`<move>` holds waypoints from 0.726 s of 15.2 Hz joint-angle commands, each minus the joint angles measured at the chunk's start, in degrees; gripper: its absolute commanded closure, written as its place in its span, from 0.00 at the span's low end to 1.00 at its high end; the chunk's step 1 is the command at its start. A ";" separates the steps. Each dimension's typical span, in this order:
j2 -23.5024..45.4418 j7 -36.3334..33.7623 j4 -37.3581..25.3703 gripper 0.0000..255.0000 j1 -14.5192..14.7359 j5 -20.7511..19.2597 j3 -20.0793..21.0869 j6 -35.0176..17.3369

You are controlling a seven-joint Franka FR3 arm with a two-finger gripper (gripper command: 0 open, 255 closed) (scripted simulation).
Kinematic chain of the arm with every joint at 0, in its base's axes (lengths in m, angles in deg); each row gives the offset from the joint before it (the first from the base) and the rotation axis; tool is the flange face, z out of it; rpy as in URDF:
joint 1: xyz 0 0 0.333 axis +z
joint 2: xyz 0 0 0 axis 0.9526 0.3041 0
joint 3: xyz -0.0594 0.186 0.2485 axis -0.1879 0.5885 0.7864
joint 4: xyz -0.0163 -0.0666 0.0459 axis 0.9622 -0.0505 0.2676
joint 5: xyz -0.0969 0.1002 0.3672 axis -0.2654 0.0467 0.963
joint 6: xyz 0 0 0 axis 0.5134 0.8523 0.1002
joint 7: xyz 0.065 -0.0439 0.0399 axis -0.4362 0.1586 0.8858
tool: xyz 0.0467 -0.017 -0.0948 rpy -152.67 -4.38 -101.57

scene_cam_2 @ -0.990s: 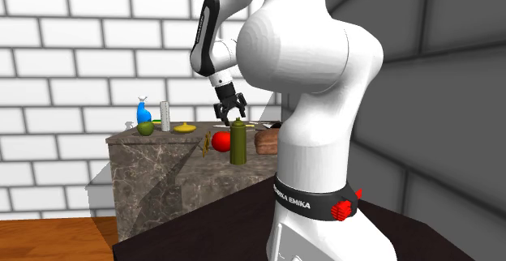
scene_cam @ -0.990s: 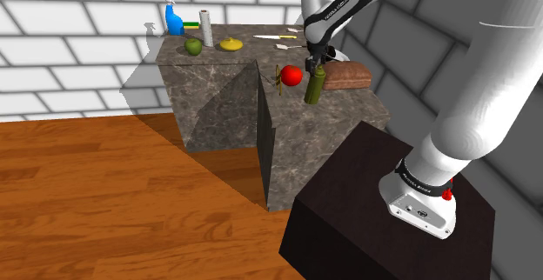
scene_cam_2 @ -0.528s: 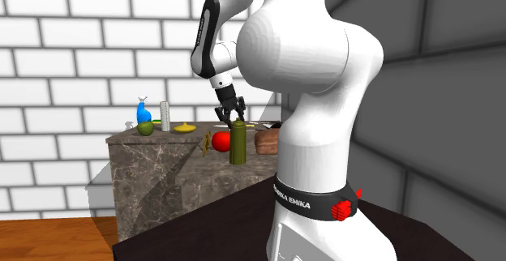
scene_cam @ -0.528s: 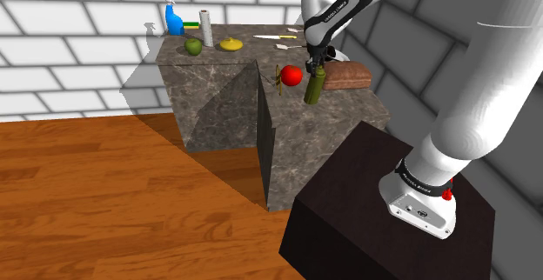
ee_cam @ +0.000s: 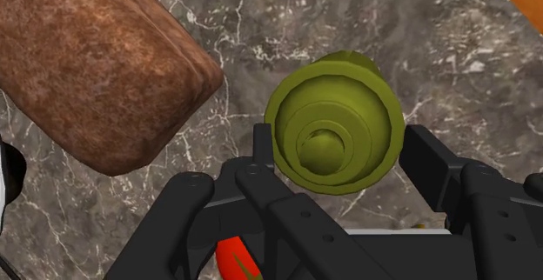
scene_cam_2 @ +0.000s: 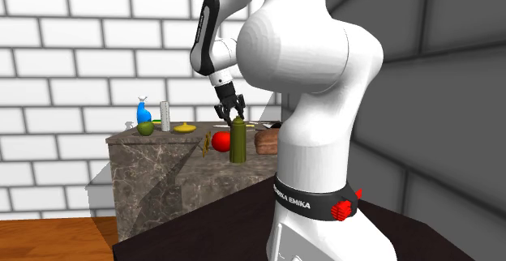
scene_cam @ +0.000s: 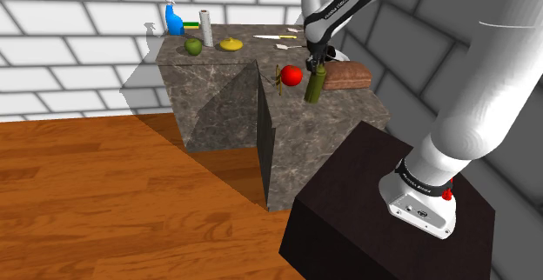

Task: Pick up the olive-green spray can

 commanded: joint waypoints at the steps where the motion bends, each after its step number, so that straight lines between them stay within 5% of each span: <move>1: -1.10 0.48 -0.17 1.00 0.00 0.16 0.01 1.17; 11: -5.69 2.69 -2.39 1.00 0.26 1.12 0.25 7.74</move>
